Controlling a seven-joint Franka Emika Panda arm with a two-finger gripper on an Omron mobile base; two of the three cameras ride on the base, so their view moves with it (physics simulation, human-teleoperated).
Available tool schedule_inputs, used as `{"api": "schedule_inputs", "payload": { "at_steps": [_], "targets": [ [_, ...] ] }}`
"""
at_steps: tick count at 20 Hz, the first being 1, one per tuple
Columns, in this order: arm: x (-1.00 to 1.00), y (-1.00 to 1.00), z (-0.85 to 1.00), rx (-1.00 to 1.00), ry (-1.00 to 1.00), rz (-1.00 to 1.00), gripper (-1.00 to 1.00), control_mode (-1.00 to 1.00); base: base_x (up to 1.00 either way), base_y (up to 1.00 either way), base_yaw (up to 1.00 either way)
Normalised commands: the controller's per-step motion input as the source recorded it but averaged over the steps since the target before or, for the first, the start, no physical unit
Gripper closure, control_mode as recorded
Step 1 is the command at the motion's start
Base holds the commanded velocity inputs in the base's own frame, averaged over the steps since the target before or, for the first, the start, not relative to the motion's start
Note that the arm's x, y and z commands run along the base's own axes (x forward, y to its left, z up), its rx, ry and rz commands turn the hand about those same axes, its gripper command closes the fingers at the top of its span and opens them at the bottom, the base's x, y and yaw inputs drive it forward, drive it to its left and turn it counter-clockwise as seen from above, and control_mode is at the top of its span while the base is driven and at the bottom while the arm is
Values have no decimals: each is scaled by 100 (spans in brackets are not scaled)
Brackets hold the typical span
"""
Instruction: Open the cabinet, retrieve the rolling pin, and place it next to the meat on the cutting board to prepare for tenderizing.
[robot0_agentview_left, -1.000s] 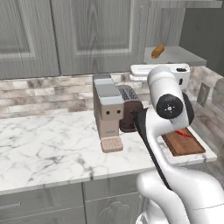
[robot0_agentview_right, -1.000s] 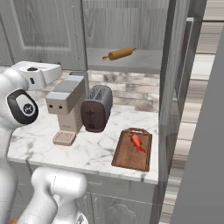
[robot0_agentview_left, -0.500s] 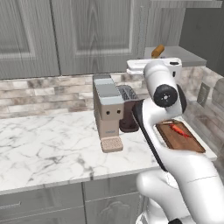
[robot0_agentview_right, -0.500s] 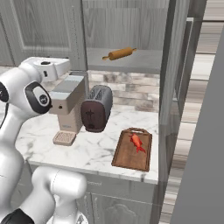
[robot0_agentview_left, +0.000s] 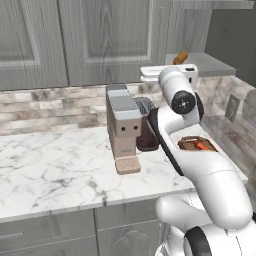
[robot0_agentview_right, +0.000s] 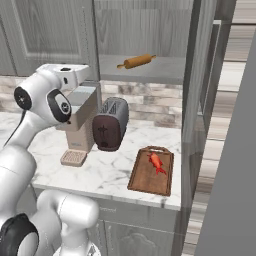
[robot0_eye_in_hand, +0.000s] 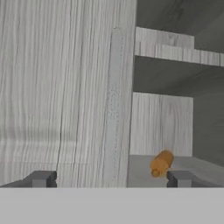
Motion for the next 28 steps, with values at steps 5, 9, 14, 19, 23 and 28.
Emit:
{"api": "schedule_inputs", "payload": {
  "at_steps": [5,9,14,19,23,28],
  "targets": [
    [50,0,-17,2,0,6,-100,-100,0,0,0],
    [49,0,-4,4,0,5,-100,-100,0,0,0],
    [40,0,-1,3,0,5,-100,-100,0,0,0],
    [41,0,-1,4,0,6,-100,-100,0,0,0],
    [40,0,-2,4,0,6,-100,-100,0,0,0],
    [39,0,-3,3,0,5,-100,-100,0,0,0]
  ]
}}
